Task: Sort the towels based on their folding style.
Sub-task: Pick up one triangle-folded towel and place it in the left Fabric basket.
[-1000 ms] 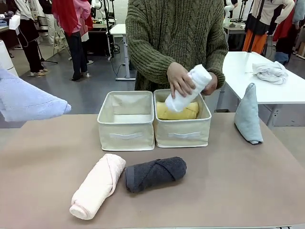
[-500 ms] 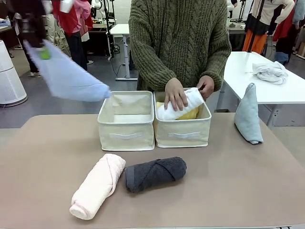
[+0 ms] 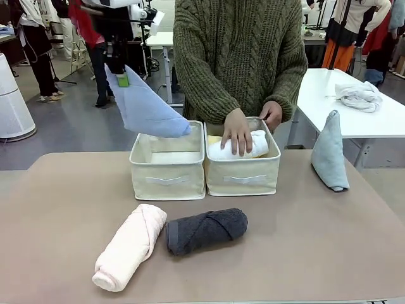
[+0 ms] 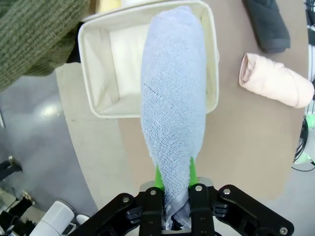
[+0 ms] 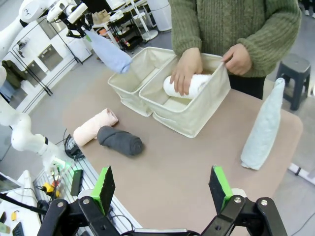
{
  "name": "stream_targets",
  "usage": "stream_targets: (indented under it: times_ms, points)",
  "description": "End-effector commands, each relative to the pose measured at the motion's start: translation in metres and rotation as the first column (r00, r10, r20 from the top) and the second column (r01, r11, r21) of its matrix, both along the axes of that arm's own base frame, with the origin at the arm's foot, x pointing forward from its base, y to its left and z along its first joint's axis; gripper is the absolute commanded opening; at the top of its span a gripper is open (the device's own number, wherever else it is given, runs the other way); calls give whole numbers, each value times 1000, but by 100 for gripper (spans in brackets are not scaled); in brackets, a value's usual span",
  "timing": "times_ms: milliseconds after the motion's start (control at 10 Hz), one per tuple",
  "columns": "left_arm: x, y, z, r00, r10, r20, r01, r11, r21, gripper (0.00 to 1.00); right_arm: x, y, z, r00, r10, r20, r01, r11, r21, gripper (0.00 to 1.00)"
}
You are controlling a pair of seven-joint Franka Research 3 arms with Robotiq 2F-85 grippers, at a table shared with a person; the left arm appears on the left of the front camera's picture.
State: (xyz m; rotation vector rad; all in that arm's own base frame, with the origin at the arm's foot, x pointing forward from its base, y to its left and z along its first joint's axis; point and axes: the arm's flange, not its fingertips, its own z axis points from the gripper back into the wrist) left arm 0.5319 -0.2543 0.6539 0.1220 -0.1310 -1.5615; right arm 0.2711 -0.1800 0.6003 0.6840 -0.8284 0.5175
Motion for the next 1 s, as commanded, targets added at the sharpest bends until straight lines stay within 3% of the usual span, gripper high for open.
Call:
stream_targets:
  times_ms: [0, 700, 900]
  points:
    - [14, -13, 0, 999, 33, -42, -33, 999, 0, 18, 2, -1, 0, 1000, 14, 25, -15, 1000, 21, 100]
    - [18, -39, -81, 985, 98, -141, -91, 994, 57, 18, 2, -1, 0, 1000, 14, 25, -15, 1000, 21, 100]
    - [14, -42, -107, 986, 107, -125, -94, 990, 106, 18, 2, -1, 0, 1000, 14, 25, -15, 1000, 21, 100]
